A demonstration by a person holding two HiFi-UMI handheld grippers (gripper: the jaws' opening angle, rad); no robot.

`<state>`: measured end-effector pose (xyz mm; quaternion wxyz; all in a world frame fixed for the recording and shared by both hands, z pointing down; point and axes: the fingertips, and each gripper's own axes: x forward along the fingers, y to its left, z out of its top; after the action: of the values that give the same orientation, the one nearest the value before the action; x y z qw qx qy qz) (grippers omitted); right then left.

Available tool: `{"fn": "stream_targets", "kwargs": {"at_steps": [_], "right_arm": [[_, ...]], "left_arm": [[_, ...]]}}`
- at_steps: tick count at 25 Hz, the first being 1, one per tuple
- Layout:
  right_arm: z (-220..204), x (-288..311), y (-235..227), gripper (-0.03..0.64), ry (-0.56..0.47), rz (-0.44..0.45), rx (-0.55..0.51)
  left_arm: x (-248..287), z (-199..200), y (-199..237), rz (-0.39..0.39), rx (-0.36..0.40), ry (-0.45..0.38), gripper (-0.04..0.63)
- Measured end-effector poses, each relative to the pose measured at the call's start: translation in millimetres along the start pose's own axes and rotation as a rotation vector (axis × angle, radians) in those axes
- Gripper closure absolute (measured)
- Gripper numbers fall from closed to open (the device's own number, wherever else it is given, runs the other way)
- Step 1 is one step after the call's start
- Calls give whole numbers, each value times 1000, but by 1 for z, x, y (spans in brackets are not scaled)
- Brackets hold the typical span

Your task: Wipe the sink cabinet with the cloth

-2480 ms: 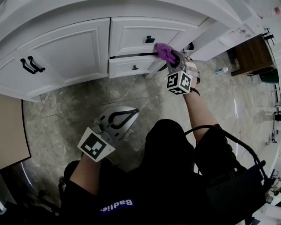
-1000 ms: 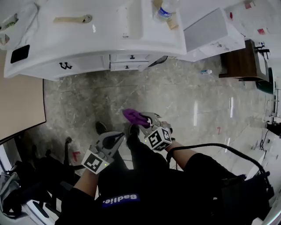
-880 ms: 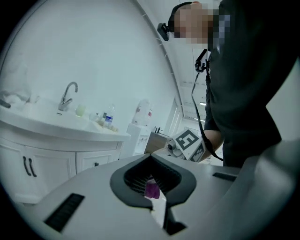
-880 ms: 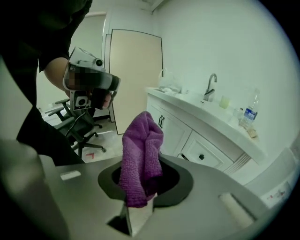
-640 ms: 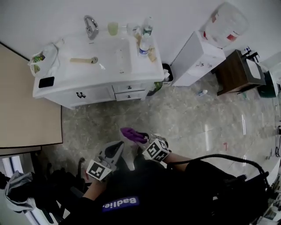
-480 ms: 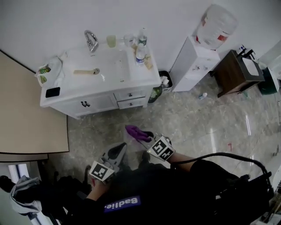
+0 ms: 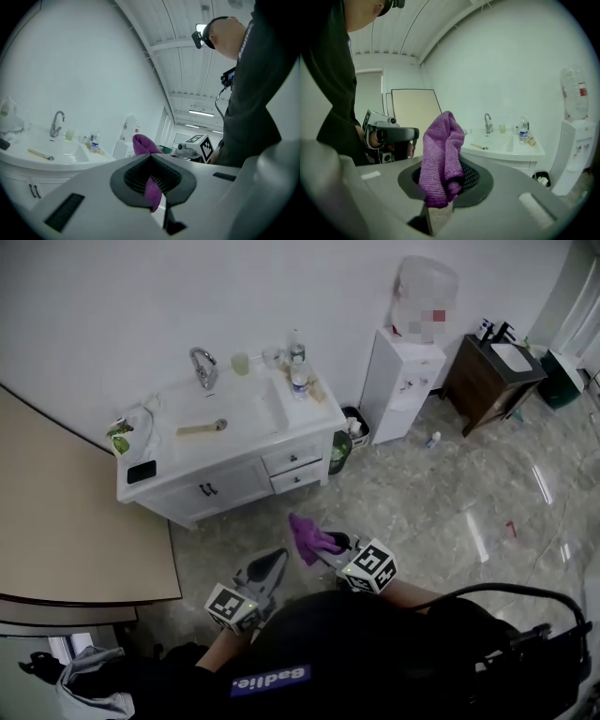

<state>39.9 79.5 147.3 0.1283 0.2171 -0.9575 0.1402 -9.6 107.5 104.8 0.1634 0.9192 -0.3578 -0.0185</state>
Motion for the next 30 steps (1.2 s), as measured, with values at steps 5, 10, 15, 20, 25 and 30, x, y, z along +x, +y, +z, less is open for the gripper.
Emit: {"fn": "stream_targets", "kwargs": {"at_steps": [5,10,15,20,25,30], "right_arm": [[12,-1,28,546,-49,-39,-7],[23,-8,44,547,-72,2,-45],[29,-20,32,548,-56,52,-56],[17,-30,21,548,-40,84,-42],[18,-32,6,548,-25,99,-36],[16,-33,-1,548,-22,106,-26]], "left_arm": [[-21,7,-27,-79,49,-2,600],[-30,16,-45,-60,111,-26,600],[-10,18,-54,-33,115,-53,600],[4,16,-54,10,92,-37,600],[23,9,-54,9,62,-27,600],[34,6,-55,6,64,-15,599]]}}
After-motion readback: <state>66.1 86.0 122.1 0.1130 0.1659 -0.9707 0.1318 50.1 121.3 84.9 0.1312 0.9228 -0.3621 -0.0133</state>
